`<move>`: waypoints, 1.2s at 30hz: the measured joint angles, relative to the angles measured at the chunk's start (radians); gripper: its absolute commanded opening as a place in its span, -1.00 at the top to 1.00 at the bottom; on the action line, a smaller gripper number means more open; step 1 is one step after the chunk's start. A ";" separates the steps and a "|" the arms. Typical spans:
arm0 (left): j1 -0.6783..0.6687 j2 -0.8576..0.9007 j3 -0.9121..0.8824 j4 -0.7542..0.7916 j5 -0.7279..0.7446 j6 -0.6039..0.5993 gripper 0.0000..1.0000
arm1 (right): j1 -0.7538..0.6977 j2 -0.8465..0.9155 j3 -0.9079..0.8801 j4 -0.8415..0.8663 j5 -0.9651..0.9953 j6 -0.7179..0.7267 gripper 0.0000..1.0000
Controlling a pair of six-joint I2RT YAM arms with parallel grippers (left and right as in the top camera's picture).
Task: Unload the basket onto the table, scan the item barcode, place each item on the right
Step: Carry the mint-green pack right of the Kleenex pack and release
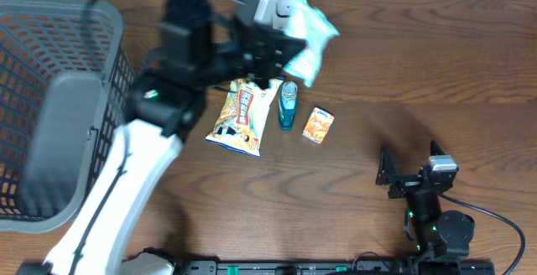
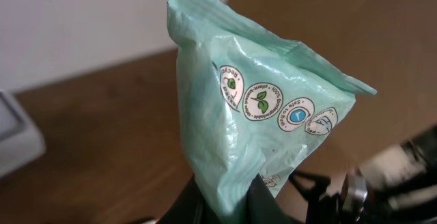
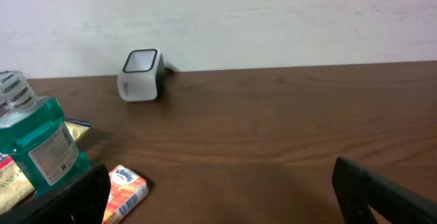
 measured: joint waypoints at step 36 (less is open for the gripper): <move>-0.381 0.641 0.000 0.169 -0.757 -0.338 0.85 | 0.000 0.000 0.000 0.000 0.000 0.000 -0.99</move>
